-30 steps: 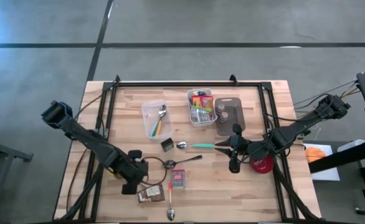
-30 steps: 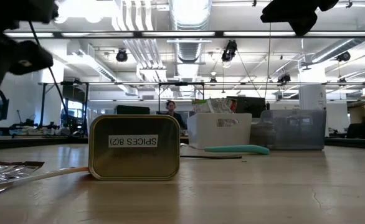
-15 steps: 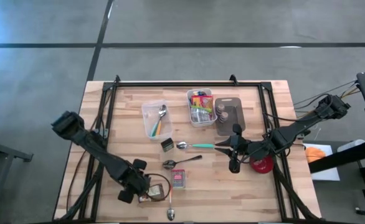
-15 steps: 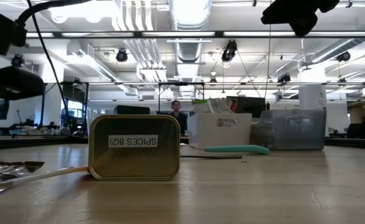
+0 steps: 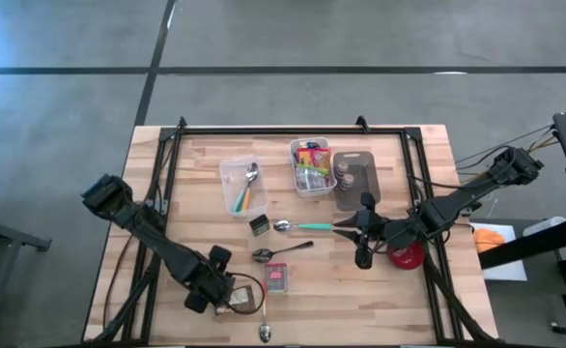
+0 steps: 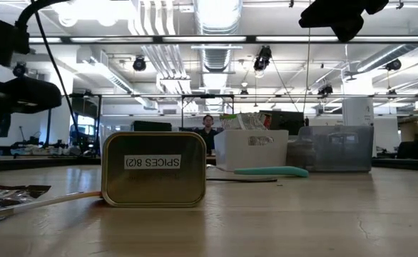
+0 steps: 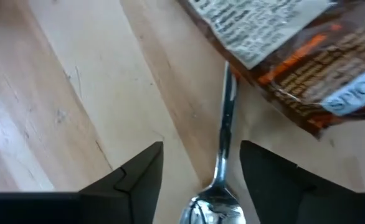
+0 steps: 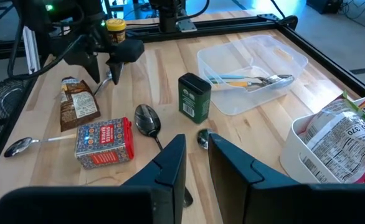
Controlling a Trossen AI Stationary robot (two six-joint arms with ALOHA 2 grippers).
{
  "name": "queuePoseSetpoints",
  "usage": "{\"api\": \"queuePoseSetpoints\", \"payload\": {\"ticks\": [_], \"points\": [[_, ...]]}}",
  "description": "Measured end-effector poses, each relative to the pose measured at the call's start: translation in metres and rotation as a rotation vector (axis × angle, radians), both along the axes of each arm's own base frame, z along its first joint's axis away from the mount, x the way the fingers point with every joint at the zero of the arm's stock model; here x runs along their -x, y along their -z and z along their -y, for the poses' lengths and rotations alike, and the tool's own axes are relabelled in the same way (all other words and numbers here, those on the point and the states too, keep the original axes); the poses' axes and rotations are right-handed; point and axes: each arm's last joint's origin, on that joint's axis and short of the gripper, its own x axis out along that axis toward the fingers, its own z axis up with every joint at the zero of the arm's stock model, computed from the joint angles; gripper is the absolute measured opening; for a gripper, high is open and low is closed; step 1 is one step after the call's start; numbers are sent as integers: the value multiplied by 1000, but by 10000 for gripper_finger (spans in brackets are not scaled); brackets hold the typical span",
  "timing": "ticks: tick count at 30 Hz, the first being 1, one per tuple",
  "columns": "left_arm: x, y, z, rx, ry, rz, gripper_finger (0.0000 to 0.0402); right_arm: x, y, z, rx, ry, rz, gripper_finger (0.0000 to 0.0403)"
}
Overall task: Pick & Place Food Item
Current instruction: Put the silver spoon into the transparent bin
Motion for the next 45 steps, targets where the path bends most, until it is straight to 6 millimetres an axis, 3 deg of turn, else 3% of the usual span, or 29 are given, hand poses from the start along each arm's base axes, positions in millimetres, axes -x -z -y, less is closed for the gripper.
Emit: {"api": "queuePoseSetpoints", "payload": {"ticks": [11,19,31,45], "points": [[0,9,4,8,10,-36,147,0,0,0,-2,1,0,67],[0,9,5,19,8,-38,14,0,0,0,-2,0,0,67],[-5,3,5,-72,-1,17,2,0,0,0,-2,0,-1,67],[-9,-33,2,-291,106,-17,0,0,0,0,-1,-1,-1,67]]}}
